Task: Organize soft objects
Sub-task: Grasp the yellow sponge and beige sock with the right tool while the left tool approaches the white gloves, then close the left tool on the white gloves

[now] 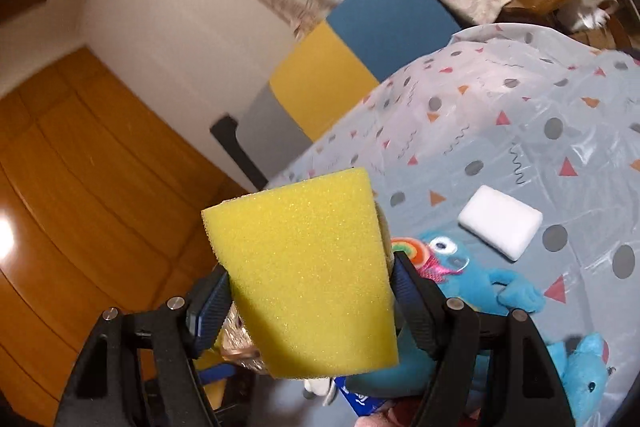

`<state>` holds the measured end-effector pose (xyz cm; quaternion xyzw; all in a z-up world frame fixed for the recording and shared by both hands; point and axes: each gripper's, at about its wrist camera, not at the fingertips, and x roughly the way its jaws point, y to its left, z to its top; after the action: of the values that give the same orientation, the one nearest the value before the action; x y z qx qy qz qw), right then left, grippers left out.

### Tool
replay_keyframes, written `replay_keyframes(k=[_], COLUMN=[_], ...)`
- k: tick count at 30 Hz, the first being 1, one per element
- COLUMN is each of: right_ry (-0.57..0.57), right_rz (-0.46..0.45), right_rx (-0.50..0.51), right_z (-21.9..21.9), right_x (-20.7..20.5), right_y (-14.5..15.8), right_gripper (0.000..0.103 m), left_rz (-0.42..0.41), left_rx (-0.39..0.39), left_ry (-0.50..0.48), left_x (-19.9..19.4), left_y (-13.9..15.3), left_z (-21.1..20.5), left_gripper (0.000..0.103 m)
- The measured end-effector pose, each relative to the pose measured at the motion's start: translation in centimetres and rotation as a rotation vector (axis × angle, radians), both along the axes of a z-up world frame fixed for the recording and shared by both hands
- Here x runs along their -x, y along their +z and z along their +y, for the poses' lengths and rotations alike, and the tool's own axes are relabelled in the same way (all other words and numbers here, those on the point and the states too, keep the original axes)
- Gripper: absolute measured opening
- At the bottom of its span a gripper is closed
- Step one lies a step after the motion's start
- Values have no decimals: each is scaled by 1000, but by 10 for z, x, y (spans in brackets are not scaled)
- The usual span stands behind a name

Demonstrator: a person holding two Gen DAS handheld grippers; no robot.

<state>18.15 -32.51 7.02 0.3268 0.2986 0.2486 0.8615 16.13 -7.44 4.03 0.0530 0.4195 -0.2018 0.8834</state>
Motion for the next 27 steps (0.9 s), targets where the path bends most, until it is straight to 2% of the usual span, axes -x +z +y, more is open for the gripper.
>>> replay_keyframes(k=[1, 3, 6, 12, 18, 20, 21, 22, 24, 27], right_ry=[-17, -41, -70, -64, -45, -42, -43, -43, -48, -56], right_rz=[3, 3, -8, -28, -34, -35, -35, -35, -35, -31], right_rx=[-7, -24, -21, -44, -26, -21, -20, -22, -22, -15], right_z=[-4, -11, -17, -24, -21, -20, -20, -20, -21, -22], right_x=[0, 0, 2, 3, 5, 5, 6, 6, 6, 7], right_y=[-1, -1, 0, 0, 0, 0, 1, 1, 1, 0], right_gripper=[76, 76, 76, 76, 76, 76, 76, 76, 76, 76], left_rz=[-2, -1, 10, 87, 108, 91, 73, 56, 72, 103], left_rx=[-23, -81, -156, -298, -418, -432, -447, -465, -434, -285], left_ry=[-6, -15, -22, -17, -23, -44, -57, -63, -91, -164], left_x=[-7, -25, -45, -82, -93, -90, -88, -85, -79, -59], left_y=[0, -4, -14, -49, -77, -80, -81, -83, -87, -84], left_z=[-5, -14, -28, -52, -64, -68, -70, -73, -74, -68], left_gripper=[42, 36, 35, 36, 35, 21, 1, 0, 0, 0])
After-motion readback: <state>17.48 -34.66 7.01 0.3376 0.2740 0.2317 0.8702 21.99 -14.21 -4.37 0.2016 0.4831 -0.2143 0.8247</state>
